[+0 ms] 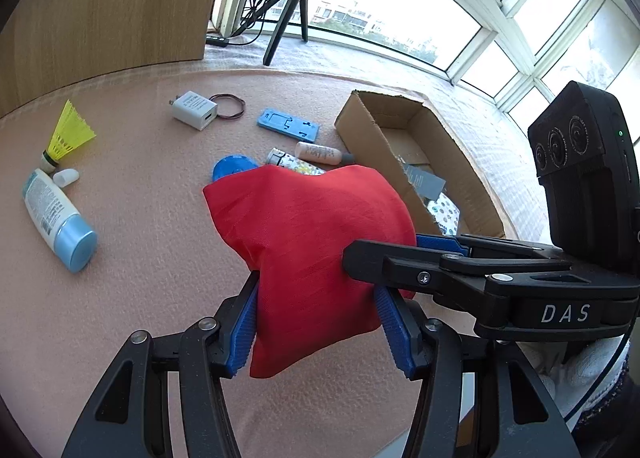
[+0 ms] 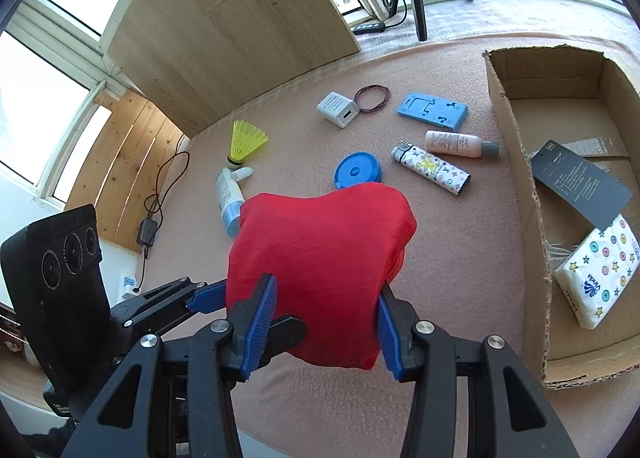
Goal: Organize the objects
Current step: 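Lift the red pouch and carry it over the cardboard box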
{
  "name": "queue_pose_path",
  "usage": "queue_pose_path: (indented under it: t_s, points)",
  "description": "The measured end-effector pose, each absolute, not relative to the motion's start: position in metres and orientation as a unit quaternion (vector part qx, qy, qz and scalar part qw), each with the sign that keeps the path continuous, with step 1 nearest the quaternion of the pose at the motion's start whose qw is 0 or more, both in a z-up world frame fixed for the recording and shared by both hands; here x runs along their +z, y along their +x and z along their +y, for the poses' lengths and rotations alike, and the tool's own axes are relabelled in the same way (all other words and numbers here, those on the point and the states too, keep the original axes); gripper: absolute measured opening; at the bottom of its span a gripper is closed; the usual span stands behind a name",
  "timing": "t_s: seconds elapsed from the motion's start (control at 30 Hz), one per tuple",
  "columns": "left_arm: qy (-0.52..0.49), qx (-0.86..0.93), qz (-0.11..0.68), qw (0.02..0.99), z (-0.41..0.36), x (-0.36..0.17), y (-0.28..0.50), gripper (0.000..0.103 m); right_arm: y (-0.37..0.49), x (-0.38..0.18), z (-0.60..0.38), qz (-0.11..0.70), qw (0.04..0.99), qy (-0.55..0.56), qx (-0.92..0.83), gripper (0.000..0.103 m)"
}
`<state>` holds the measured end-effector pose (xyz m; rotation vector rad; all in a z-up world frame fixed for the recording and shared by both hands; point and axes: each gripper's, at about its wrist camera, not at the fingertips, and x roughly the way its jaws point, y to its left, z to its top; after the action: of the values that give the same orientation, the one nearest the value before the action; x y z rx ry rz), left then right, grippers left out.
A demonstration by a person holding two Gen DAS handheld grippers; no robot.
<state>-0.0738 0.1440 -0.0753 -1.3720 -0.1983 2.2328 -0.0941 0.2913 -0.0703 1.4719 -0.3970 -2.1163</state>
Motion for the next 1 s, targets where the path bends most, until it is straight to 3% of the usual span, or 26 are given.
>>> queue_pose_path:
  t_s: [0.43,1.0]
  points:
    - [-0.472,0.825,-0.051,0.306,0.257,-0.053,-0.126,0.059,-0.136,-0.04,0.39,-0.158,0.21,0.504,-0.822,0.044]
    - [-0.479,0.819,-0.034,0.313,0.351,-0.08,-0.194,0.059,-0.199,-0.058,0.46,-0.16,0.156,0.5,-0.836,0.044]
